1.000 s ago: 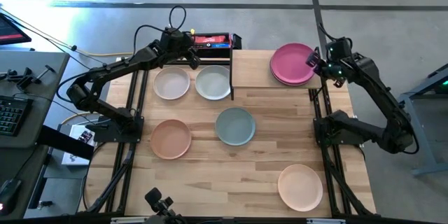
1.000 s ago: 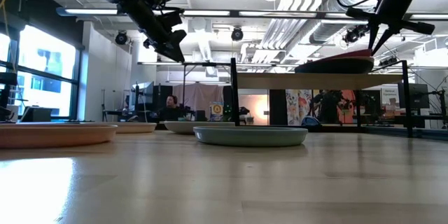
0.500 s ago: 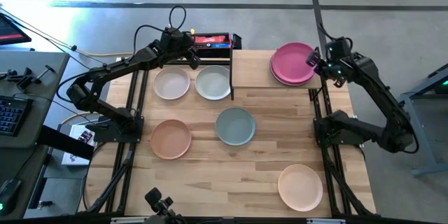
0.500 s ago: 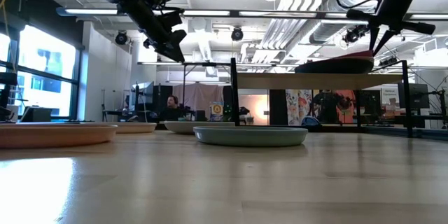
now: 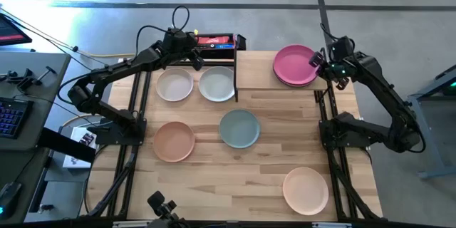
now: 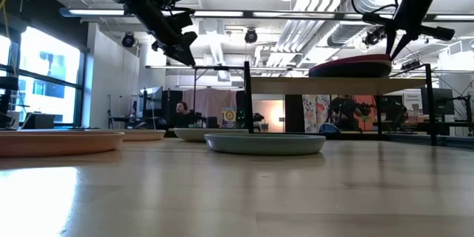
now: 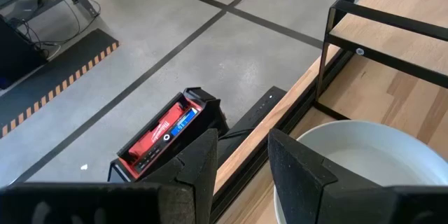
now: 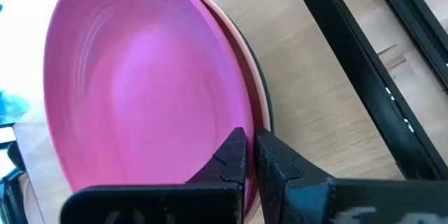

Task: Place and stack plates onto a shelf
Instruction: Stack the pink plate on top of the light brown plate on the shelf, then stack the white plate on top of the pink plate on the shelf

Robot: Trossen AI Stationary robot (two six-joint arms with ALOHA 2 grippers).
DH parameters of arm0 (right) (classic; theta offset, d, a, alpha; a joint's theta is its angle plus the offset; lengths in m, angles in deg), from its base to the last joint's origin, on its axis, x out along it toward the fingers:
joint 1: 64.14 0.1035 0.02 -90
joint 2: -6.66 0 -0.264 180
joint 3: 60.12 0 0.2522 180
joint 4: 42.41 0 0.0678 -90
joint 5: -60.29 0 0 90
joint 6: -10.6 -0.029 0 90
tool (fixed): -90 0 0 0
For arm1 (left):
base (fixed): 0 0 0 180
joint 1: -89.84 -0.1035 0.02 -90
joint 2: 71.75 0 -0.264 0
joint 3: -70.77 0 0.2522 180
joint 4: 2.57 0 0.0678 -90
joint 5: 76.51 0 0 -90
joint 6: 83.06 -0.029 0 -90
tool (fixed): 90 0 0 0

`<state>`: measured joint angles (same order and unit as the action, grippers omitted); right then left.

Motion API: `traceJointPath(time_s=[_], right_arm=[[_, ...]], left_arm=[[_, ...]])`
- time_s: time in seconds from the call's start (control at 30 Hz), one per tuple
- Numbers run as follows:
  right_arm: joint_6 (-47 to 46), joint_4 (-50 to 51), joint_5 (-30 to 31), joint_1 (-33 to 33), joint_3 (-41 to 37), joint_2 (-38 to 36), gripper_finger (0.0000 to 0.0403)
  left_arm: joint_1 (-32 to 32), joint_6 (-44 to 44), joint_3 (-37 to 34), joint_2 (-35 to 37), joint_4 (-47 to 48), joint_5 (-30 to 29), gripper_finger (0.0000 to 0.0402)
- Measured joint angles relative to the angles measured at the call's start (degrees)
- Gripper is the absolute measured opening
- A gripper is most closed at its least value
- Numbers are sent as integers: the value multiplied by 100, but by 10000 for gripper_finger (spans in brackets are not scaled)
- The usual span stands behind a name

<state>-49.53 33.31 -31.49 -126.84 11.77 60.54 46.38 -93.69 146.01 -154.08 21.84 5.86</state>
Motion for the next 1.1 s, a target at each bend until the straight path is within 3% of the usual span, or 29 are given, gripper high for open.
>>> traceJointPath(time_s=[0.4,0.77,1.1], right_arm=[[-5,-24,-48,0,0,0,6],[235,-35,-61,0,0,-98,105],[855,-44,-225,-1,0,-660,119]], left_arm=[[0,0,0,0,-1,1,115],[0,0,1,0,-2,0,115],[0,-1,1,0,-2,-1,115]])
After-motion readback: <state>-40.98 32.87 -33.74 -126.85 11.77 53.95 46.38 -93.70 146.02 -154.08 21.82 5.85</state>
